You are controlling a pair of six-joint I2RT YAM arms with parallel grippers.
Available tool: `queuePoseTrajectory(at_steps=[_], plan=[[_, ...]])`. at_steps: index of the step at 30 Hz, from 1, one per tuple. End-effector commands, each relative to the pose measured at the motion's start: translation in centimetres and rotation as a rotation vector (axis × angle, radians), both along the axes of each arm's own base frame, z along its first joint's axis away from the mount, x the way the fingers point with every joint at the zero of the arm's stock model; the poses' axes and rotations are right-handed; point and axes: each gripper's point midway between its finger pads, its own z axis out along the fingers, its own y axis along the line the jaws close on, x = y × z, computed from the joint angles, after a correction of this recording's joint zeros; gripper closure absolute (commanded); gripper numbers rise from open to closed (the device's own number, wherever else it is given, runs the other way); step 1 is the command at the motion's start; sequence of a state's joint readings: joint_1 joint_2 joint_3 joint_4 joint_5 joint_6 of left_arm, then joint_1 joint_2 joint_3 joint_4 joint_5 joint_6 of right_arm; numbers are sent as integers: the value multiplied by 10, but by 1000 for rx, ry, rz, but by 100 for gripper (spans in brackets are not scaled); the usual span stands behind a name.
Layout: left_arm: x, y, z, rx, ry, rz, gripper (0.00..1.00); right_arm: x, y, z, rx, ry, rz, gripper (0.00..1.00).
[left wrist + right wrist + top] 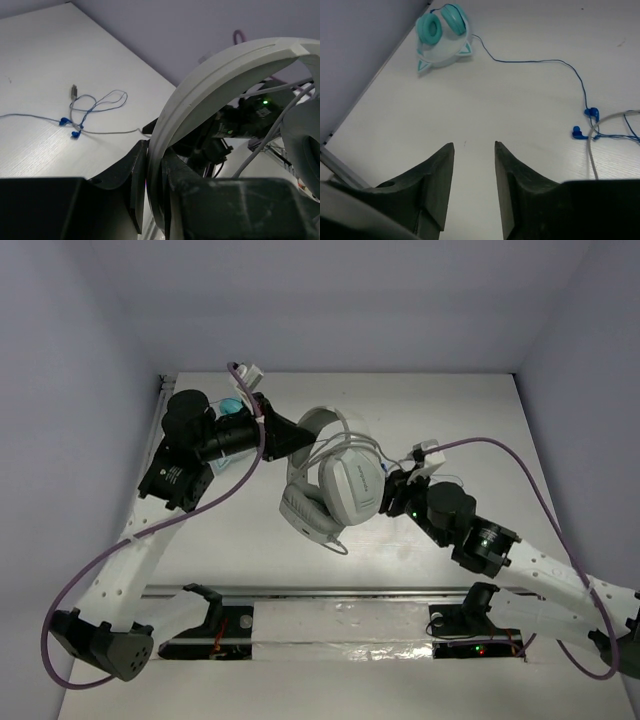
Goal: Wrap the headphones
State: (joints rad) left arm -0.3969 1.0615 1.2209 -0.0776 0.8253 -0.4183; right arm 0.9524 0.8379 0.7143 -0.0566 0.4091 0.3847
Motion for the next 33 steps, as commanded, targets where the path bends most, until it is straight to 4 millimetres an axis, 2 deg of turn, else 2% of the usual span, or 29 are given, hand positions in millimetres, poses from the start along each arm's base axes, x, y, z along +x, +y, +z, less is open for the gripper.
queuePoseTrajectory(at_steps=[1, 3, 4, 5, 7, 8, 10, 14, 22, 26, 29, 30, 32, 33], plan=[[-22, 1, 68, -125, -95, -60, 100, 4, 20, 34, 146, -99, 101, 54], [-26, 3, 86, -154, -115, -55, 100, 12, 26, 27, 138, -95, 121, 50], [-26, 3, 86, -154, -115, -55, 100, 11, 28, 29, 147, -103, 134, 50], [-28, 4, 96, -173, -121, -58, 100, 17, 31, 20, 133, -89, 132, 50], [-31, 7, 107, -194, -132, -53, 100, 21, 36, 18, 147, -95, 141, 48], [-34, 8, 118, -213, -141, -54, 100, 23, 39, 9, 136, -82, 150, 48], [-34, 11, 130, -229, -158, -44, 100, 24, 45, 6, 150, -89, 176, 48], [-41, 13, 158, -276, -188, -49, 100, 31, 54, -13, 130, -63, 178, 45], [-44, 16, 175, -310, -191, -52, 100, 54, 63, -37, 82, -47, 163, 44], [-45, 17, 188, -333, -206, -51, 100, 65, 71, -60, 60, -9, 160, 46], [-40, 17, 191, -342, -200, -36, 100, 69, 76, -66, 62, -1, 162, 50], [-37, 17, 191, -345, -197, -21, 100, 70, 77, -71, 56, 4, 157, 54], [-30, 18, 189, -350, -184, -1, 100, 75, 72, -74, 51, 2, 121, 68], [-24, 21, 190, -361, -175, 21, 100, 78, 67, -76, 45, 2, 86, 82]])
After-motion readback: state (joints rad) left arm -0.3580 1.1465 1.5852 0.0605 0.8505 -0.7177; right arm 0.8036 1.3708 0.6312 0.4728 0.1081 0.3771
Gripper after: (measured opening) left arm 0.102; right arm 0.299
